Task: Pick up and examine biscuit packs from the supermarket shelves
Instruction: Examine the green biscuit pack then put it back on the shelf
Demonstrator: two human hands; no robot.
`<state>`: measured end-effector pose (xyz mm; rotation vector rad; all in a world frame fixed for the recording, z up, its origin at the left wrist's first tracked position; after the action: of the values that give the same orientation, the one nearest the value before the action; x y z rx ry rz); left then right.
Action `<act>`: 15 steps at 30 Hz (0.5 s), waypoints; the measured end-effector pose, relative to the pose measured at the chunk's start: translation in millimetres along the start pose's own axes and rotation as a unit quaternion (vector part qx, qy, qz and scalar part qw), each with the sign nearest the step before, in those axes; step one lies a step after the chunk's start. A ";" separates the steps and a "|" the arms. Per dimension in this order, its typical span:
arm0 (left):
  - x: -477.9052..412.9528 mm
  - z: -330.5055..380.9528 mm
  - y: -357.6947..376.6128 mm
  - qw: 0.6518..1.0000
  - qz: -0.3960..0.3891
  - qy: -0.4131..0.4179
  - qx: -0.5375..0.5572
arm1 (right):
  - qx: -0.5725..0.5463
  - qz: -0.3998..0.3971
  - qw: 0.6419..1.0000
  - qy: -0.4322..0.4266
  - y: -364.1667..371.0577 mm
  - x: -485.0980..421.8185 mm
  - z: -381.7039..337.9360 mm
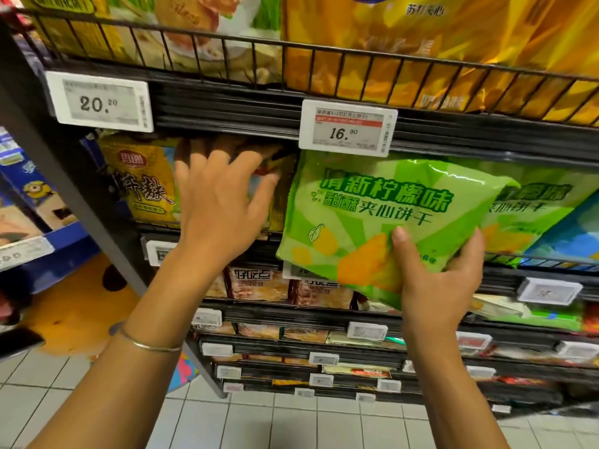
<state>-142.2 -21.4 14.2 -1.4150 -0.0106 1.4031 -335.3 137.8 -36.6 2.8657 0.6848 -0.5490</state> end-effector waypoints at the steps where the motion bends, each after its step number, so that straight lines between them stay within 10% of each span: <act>1: 0.2 0.8 -0.6 1.000 -0.007 -0.002 0.006 | 0.000 -0.001 1.000 0.016 -0.9 -4.2 -1.1; 15: -2.7 14.7 -5.0 0.997 -0.052 -0.064 -0.003 | 0.077 -0.186 0.979 0.028 16.5 -39.1 -20.6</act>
<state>-150.2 -11.7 23.6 -1.3082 -0.1690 1.4048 -353.6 111.7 -1.7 2.9141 1.2541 -0.5917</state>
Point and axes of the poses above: each hand's wrist, its own x-axis away from the middle knuckle, its own y-axis out of the palm, z = x × y, the point moved 1 cm from there along -x, towards the middle knuckle
